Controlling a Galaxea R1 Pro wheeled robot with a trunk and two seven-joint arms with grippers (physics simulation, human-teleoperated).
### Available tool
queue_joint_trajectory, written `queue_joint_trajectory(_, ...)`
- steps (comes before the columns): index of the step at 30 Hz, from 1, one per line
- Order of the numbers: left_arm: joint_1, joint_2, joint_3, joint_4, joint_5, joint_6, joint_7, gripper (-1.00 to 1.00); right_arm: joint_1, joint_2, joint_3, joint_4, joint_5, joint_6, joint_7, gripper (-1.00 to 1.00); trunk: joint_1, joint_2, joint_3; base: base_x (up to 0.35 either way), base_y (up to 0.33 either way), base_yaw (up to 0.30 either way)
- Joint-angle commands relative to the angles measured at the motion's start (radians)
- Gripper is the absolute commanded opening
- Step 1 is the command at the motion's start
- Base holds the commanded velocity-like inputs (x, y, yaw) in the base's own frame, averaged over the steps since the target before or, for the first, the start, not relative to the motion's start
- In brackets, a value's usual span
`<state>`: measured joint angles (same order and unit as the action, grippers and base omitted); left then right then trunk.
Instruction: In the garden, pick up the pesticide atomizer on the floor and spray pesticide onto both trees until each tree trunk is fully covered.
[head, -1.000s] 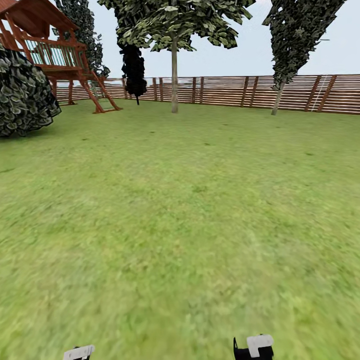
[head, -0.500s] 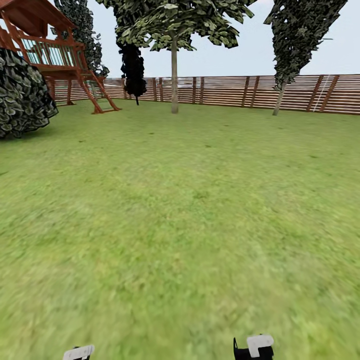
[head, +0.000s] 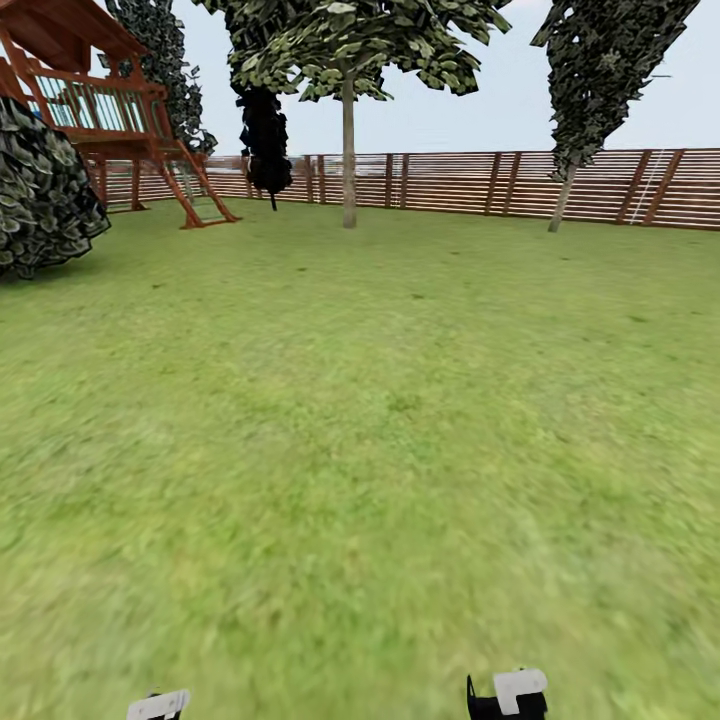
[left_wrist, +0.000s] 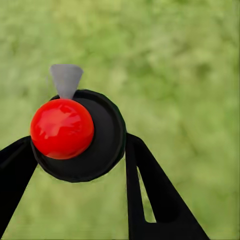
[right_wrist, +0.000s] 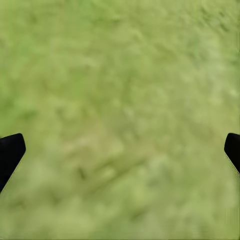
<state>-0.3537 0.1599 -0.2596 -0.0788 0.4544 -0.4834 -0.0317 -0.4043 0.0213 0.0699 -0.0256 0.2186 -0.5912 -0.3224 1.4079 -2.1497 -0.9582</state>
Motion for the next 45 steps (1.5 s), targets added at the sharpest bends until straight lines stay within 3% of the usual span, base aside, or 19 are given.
queue_joint_trajectory(1,-0.001,0.000,-0.007,0.001,0.010,-0.003,-0.004,-1.00,-0.001,0.000,0.007,0.001,0.005,0.001,-0.010,1.00,0.000,0.000,-0.001,0.337,0.000,0.000)
queue_joint_trajectory(45,-0.001,0.000,-0.007,0.001,0.012,-0.003,-0.004,-1.00,-0.001,0.000,0.007,0.001,0.005,0.001,-0.010,1.00,0.000,0.000,-0.001,0.338,0.000,0.000)
